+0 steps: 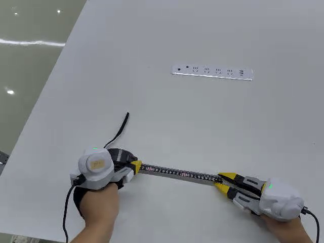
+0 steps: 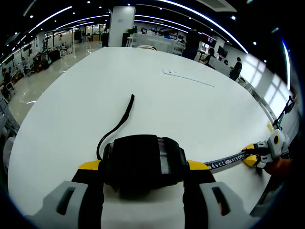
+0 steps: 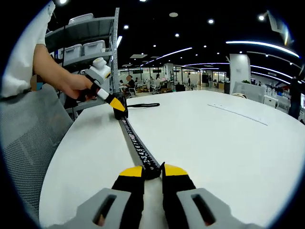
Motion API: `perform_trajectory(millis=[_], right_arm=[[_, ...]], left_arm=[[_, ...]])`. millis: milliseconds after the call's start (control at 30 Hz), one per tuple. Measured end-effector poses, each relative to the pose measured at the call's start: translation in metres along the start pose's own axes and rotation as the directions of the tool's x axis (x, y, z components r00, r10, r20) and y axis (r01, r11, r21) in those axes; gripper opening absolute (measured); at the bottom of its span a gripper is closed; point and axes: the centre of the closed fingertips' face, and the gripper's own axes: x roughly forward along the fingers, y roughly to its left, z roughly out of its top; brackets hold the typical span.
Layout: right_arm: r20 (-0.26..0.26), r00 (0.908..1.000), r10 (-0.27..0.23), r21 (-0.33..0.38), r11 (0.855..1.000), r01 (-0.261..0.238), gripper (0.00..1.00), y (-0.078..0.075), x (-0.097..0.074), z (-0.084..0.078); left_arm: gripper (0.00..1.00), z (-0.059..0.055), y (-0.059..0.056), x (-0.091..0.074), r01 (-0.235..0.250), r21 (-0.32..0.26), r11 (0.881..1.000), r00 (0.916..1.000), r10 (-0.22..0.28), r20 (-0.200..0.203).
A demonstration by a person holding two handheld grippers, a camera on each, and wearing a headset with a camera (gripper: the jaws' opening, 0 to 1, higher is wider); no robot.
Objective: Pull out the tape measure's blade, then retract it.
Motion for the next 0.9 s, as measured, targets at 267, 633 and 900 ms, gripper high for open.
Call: perform_trajectory(millis=[267,633,900], right_arm=[[0.007,0.9998,0.02,0.008,1.0,-0.02,0.12,0.003,0.009,0.005],[0.005,0.9993,0.036,0.02,0.999,-0.036,0.12,0.007,0.017,0.008],[0.006,0.9986,0.053,0.027,0.998,-0.053,0.12,0.011,0.024,0.01]], left_arm=[[0.65,0.0,0.0,0.0,0.002,-0.001,1.0,1.0,-0.002,0.0],[0.65,0.0,0.0,0.0,0.006,-0.002,1.0,1.0,-0.006,-0.001],[0.65,0.0,0.0,0.0,0.006,-0.002,1.0,1.0,-0.006,-0.005]])
